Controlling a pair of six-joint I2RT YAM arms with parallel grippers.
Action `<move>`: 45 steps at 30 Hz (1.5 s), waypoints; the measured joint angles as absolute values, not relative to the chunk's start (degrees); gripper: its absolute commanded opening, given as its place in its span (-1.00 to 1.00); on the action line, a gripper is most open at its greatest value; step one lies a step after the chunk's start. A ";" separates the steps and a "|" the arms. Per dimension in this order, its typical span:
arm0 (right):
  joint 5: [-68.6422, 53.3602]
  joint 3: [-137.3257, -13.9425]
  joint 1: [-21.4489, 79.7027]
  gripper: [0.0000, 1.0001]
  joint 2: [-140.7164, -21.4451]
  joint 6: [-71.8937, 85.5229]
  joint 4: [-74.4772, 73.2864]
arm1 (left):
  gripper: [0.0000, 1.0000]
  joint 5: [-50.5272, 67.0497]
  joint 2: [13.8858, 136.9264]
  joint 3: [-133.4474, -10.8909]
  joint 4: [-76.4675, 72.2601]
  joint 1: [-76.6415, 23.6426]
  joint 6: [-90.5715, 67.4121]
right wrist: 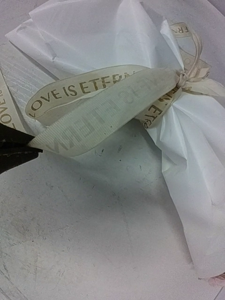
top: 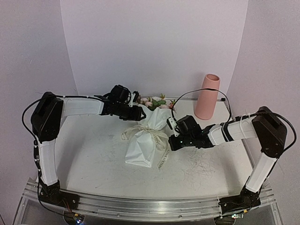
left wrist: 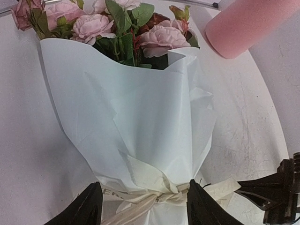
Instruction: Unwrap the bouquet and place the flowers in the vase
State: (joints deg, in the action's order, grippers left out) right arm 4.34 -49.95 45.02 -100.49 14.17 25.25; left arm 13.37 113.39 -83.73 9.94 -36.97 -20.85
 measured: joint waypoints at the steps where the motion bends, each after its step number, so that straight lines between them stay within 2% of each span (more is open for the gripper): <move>1: 4.25 -49.95 45.03 -1.00 -100.49 14.17 25.24 | 0.11 13.40 114.69 -84.98 10.81 -36.97 -20.70; 15: 3.55 -50.63 45.03 -1.00 -100.49 13.72 24.84 | 0.06 15.98 122.61 -93.82 14.94 -36.31 -19.75; 24: 3.42 -50.67 45.01 -1.00 -100.49 13.56 24.80 | -0.23 19.44 125.20 -95.81 16.13 -36.14 -19.97; 27: 3.42 -50.79 45.01 -1.00 -100.49 13.54 24.79 | -0.39 20.64 125.36 -95.98 16.19 -36.05 -20.14; 31: 3.40 -50.94 45.01 -1.00 -100.49 13.54 24.77 | -0.92 22.59 125.38 -95.98 16.31 -36.01 -20.64; 32: 3.41 -50.94 45.01 -1.00 -100.49 13.54 24.76 | -0.99 22.93 125.38 -95.98 16.43 -36.01 -20.29; 45: 5.21 -50.96 45.01 -1.00 -100.49 13.91 23.25 | -1.00 19.62 120.38 -92.40 16.64 -35.86 -19.49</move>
State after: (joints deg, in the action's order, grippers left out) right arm 5.21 -50.96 45.01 -100.49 13.91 23.25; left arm 19.62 120.38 -92.40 16.64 -35.86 -19.49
